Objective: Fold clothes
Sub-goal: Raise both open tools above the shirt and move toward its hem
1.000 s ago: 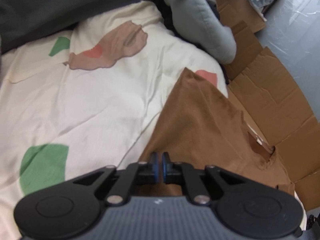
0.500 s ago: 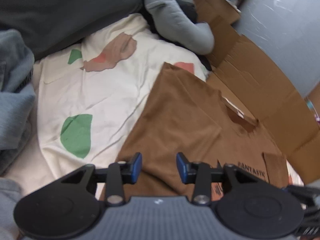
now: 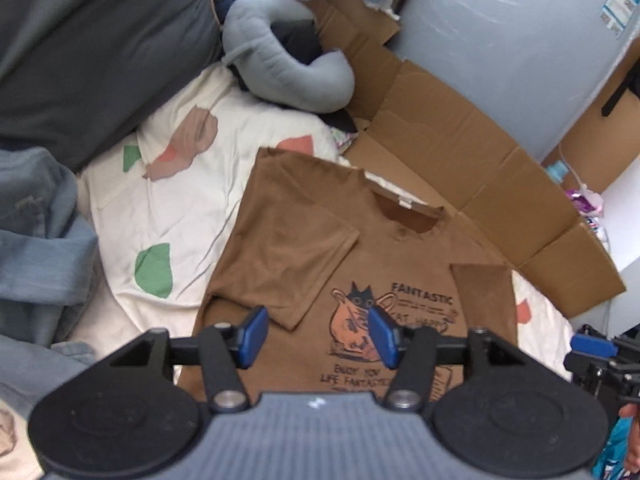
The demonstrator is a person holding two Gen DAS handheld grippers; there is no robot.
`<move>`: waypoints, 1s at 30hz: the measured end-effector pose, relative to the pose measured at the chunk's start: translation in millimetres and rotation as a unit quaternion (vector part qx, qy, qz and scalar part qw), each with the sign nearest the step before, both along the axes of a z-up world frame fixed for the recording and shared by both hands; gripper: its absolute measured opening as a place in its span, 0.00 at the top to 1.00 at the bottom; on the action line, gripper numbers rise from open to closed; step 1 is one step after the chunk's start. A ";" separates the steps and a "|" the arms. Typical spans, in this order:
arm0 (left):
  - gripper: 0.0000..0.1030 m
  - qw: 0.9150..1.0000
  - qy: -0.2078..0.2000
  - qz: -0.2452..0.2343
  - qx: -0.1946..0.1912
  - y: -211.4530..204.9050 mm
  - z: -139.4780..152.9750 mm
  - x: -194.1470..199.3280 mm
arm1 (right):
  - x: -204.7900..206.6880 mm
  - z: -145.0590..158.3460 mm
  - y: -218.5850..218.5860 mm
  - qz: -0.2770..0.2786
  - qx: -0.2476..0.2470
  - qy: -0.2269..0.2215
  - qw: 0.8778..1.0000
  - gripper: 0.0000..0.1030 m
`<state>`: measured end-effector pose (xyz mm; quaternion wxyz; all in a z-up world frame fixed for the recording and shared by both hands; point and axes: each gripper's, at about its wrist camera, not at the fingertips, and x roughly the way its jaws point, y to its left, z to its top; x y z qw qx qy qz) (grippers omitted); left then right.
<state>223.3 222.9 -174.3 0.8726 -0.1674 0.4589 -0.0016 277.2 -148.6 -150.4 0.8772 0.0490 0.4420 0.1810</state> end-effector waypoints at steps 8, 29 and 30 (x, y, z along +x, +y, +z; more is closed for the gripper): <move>0.32 1.000 -0.007 -0.010 0.010 -5.7 71.5 -20.9 | -36.0 73.7 -37.0 -0.034 -0.011 -0.007 0.999 0.31; 0.21 1.000 0.011 0.000 0.027 18.6 176.3 -107.6 | -94.8 265.5 -162.6 -0.092 -0.016 -0.097 0.991 0.30; 0.21 1.000 0.010 0.001 0.026 19.4 177.2 -111.5 | -97.8 269.1 -167.6 -0.092 -0.019 -0.097 0.991 0.30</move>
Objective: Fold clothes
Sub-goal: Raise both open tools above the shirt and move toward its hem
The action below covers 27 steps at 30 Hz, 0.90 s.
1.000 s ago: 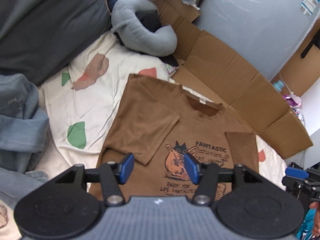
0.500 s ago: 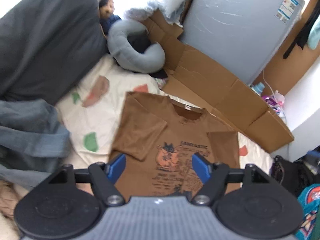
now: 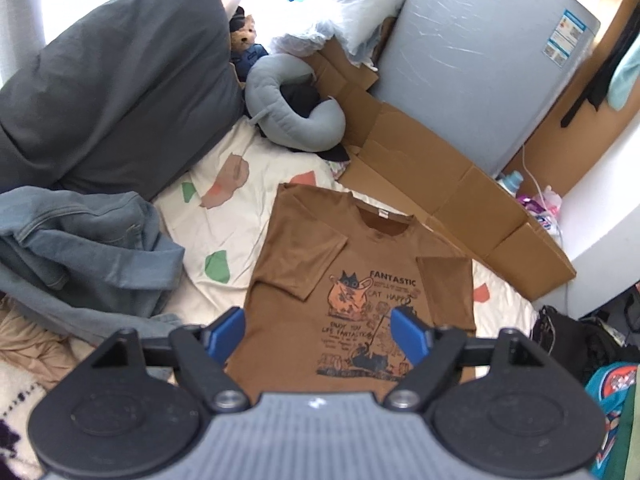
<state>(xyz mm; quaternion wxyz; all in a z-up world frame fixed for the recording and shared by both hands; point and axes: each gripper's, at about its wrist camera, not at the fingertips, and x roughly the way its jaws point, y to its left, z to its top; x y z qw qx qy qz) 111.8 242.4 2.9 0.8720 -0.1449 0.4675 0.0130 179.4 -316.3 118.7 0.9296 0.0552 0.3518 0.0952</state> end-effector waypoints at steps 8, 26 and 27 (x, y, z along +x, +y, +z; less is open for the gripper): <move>0.20 1.000 -0.002 0.018 -0.009 16.2 -1.2 -27.5 | -30.0 4.2 -30.9 0.011 -0.021 0.012 1.000 0.30; 0.14 0.999 -0.026 0.029 0.022 38.3 -53.2 -83.7 | -109.7 -137.3 -28.9 0.010 -0.005 0.068 0.998 0.30; 0.15 0.999 -0.027 0.032 0.021 40.0 -57.7 -86.8 | -113.0 -146.9 -28.6 0.006 -0.005 0.073 0.997 0.30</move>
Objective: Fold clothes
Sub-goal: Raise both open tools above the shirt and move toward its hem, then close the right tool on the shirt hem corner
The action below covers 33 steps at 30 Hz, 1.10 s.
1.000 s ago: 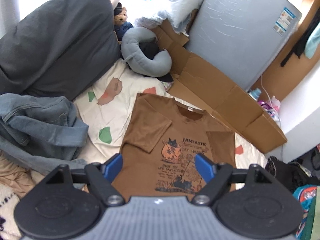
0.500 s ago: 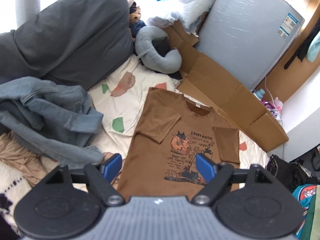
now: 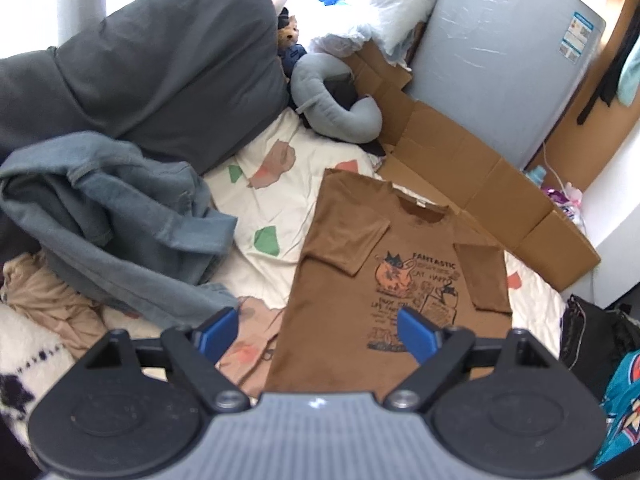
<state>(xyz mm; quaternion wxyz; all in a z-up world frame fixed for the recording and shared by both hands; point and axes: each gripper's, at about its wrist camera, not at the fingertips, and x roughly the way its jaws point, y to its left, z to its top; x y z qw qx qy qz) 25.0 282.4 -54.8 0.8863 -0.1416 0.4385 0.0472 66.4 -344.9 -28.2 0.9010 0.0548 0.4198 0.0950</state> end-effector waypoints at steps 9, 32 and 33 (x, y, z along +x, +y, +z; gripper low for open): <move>0.16 0.999 -0.014 0.016 0.024 6.8 -49.9 -24.5 | -24.6 -98.7 1.7 -0.009 0.025 0.052 0.998 0.32; 0.30 0.996 0.089 0.021 0.019 10.1 -186.5 -51.7 | -67.3 -277.1 28.0 -0.027 0.052 0.190 0.980 0.53; 0.31 0.995 0.094 0.021 0.019 11.0 -190.7 -51.9 | -68.1 -282.3 28.2 -0.028 0.054 0.194 0.979 0.54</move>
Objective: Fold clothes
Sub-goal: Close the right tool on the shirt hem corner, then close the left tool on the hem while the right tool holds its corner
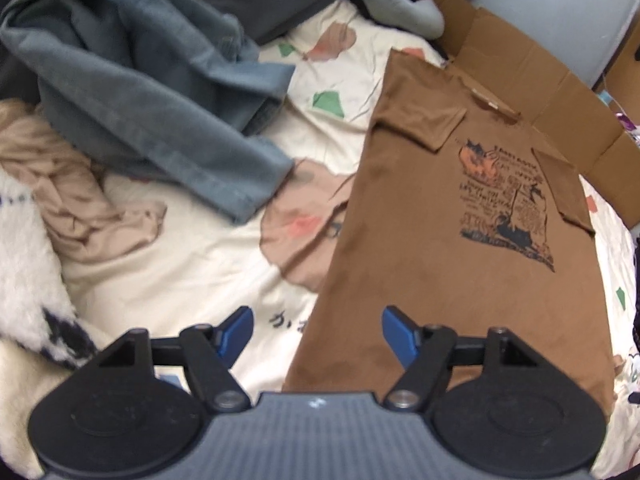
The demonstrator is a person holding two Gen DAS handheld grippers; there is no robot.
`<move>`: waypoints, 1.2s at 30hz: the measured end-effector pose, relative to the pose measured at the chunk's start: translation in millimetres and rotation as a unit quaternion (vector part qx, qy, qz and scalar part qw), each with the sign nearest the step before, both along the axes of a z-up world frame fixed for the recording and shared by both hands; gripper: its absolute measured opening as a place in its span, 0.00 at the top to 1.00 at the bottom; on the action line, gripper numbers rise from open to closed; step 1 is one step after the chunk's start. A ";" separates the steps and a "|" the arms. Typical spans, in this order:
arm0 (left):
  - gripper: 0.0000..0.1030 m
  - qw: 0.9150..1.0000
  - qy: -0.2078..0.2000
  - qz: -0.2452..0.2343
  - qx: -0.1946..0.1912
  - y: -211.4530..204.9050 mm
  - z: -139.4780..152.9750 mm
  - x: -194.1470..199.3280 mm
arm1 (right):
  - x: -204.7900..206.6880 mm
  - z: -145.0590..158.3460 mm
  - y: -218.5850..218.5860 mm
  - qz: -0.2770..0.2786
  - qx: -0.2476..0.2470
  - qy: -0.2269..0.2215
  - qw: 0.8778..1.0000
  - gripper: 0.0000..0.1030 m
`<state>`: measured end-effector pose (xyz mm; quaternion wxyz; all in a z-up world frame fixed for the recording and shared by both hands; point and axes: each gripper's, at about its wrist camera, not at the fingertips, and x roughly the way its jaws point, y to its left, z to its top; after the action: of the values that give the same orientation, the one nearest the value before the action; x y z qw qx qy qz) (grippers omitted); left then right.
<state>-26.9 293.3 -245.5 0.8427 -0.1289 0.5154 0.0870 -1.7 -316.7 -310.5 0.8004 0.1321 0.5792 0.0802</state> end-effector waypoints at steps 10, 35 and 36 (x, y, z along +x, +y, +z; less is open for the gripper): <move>0.40 0.999 0.046 -0.008 -0.001 4.5 -36.0 -8.1 | 0.3 -40.6 6.2 -0.002 0.023 0.031 0.999 0.66; 0.60 0.995 0.098 -0.036 -0.008 0.8 -102.3 -8.4 | 4.2 -39.9 -4.9 -0.009 0.030 0.046 0.998 0.98; 0.61 0.995 0.095 -0.032 -0.012 2.6 -103.7 -8.7 | 4.4 -41.7 -5.3 -0.011 0.034 0.049 0.998 0.98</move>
<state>-35.6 295.9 -349.1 0.7905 -0.1138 0.5982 0.0655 2.7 -321.9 -352.2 0.7669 0.1692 0.6133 0.0838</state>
